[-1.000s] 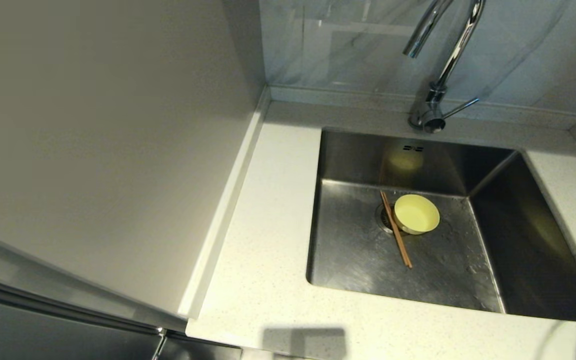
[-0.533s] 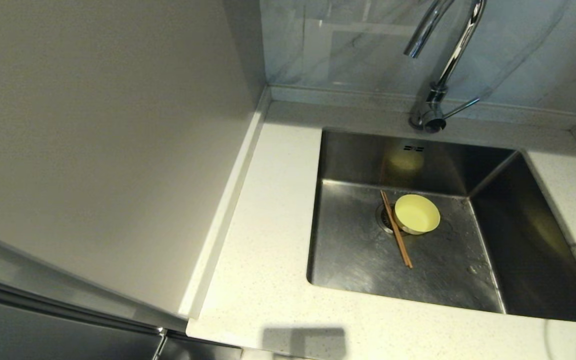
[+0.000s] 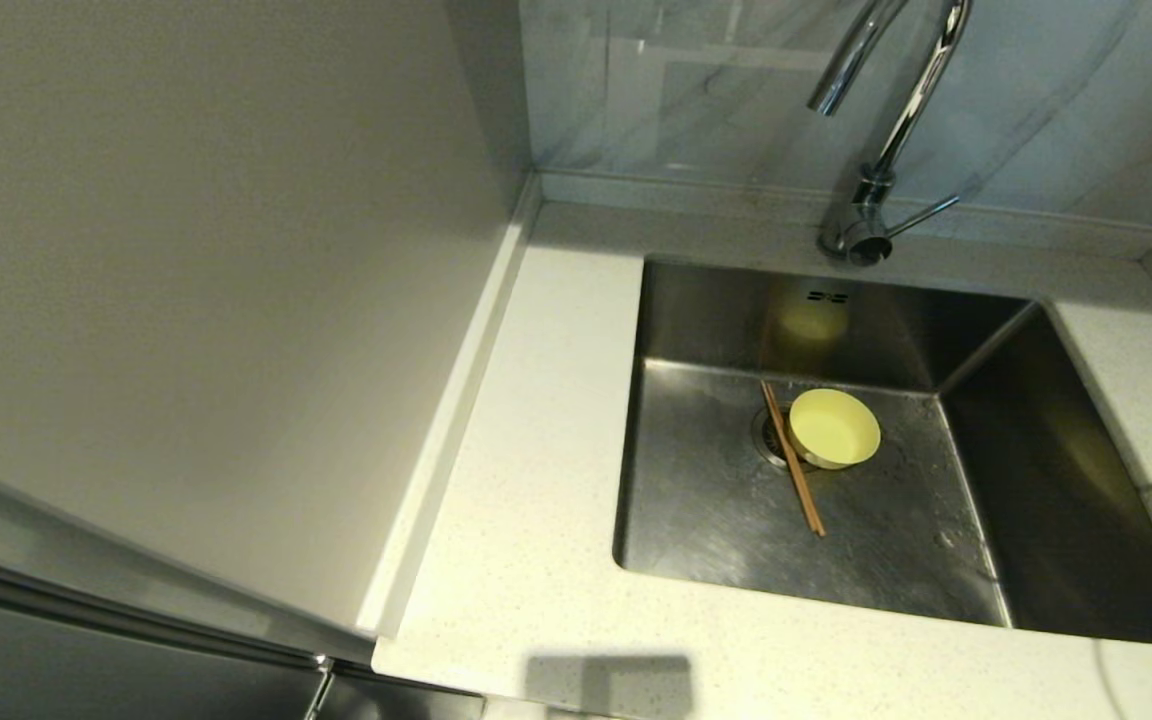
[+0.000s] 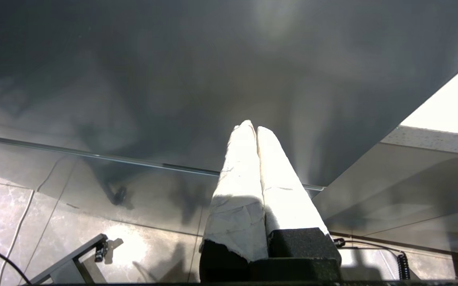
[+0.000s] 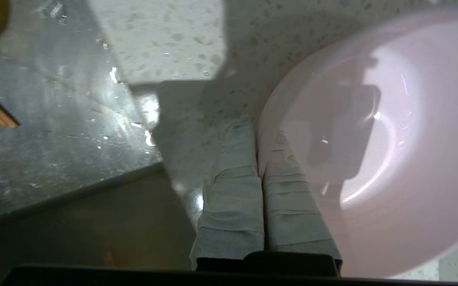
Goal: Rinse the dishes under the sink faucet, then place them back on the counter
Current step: Put a bowl into the sink
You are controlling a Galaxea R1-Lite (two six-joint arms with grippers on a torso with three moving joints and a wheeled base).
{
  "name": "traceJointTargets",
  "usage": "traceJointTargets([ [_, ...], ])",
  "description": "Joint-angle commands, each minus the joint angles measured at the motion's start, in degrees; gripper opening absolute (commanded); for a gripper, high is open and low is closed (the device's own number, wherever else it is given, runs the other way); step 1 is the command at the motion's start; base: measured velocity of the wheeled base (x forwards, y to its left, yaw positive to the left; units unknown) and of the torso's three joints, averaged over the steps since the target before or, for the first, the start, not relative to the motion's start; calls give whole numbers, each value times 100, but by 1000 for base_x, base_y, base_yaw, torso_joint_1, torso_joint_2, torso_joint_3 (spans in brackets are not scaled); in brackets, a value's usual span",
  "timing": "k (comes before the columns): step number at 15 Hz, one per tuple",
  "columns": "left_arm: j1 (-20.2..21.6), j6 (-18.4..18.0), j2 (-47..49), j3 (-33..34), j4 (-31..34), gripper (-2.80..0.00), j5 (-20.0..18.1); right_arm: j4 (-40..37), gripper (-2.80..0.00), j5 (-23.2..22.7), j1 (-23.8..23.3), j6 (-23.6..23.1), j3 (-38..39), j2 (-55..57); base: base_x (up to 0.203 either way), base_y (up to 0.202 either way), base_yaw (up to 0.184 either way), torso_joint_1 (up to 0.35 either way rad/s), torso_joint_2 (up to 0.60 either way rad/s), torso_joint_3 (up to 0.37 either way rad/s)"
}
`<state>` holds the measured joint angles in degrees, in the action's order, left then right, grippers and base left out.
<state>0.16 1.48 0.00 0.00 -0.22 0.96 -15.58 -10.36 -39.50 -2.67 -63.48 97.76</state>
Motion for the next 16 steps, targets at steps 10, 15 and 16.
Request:
traceJointTargets([
  [10,2,2,-18,0,-4,-280,0,-206,-280,323,4169,104,222,-1291,0,0,0,0,0,0],
  [15,2,2,-18,0,2,-280,0,2354,-280,1105,5522,735,1167,-48,0,0,0,0,0,0],
  [16,2,2,-18,0,-4,-280,0,2594,-280,1138,5665,874,1192,149,0,0,0,0,0,0],
])
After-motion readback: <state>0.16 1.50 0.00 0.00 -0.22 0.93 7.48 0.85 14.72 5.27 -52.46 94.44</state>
